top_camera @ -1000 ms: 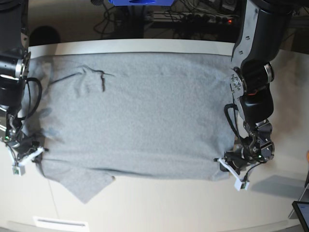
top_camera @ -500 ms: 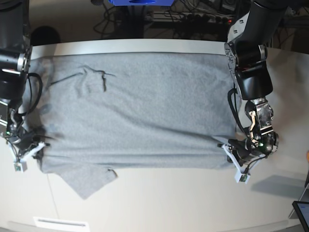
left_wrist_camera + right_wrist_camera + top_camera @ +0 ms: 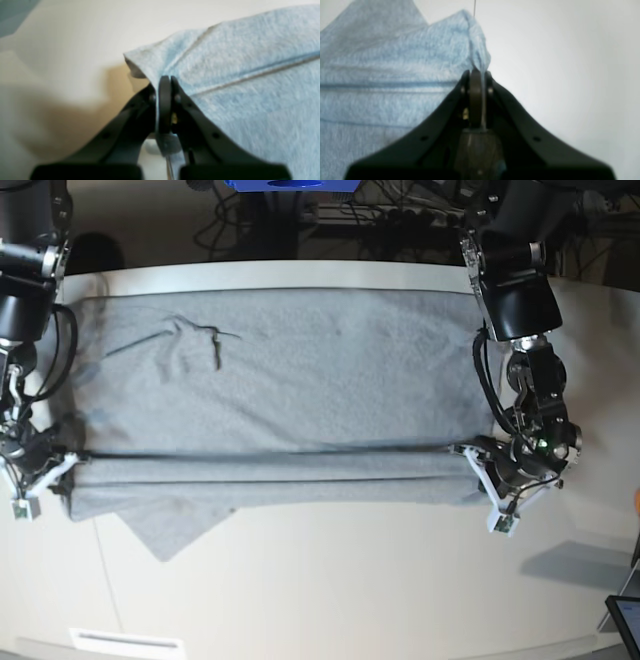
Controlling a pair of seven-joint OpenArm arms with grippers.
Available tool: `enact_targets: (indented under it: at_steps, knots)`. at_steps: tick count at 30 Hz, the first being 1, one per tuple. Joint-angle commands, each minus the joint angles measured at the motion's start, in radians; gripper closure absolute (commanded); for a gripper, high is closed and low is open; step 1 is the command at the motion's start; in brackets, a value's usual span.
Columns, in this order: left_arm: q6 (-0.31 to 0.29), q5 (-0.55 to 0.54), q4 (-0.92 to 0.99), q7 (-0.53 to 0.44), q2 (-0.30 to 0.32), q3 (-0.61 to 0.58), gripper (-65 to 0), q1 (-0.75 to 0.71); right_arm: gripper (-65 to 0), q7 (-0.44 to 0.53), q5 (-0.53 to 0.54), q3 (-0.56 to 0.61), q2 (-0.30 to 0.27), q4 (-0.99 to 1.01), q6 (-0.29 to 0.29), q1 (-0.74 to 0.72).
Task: Fold the T-shirt properly
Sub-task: 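Lift the hem with both grippers and fold it toward the collar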
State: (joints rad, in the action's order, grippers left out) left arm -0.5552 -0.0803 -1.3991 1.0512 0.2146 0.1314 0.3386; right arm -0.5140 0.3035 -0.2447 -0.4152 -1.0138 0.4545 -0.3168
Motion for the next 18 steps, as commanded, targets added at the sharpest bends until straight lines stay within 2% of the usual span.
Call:
enact_targets:
  at_steps: [1, 10, 14, 18]
  knots:
    - [0.008, 0.018, -0.038, -0.001, 0.019, 0.006, 0.0, 0.017, -0.1, 0.016, 0.003, -0.008, -0.024, -0.038, -0.009, -0.022]
    - [0.008, 0.023, -0.148, 0.005, 0.019, 0.004, 0.0, -0.092, -0.1, -0.062, 0.003, -0.011, -0.018, -0.191, -0.013, 0.072]
    - [0.008, 0.023, -0.174, 0.005, 0.019, 0.004, 0.0, -0.141, -0.1, -0.122, 0.003, -0.011, -0.017, -0.21, -0.013, 0.083]
    - [0.008, 0.023, -0.21, 0.005, 0.019, 0.004, 0.0, -0.192, -0.1, -0.131, 0.003, -0.011, -0.015, -0.211, -0.013, 0.103]
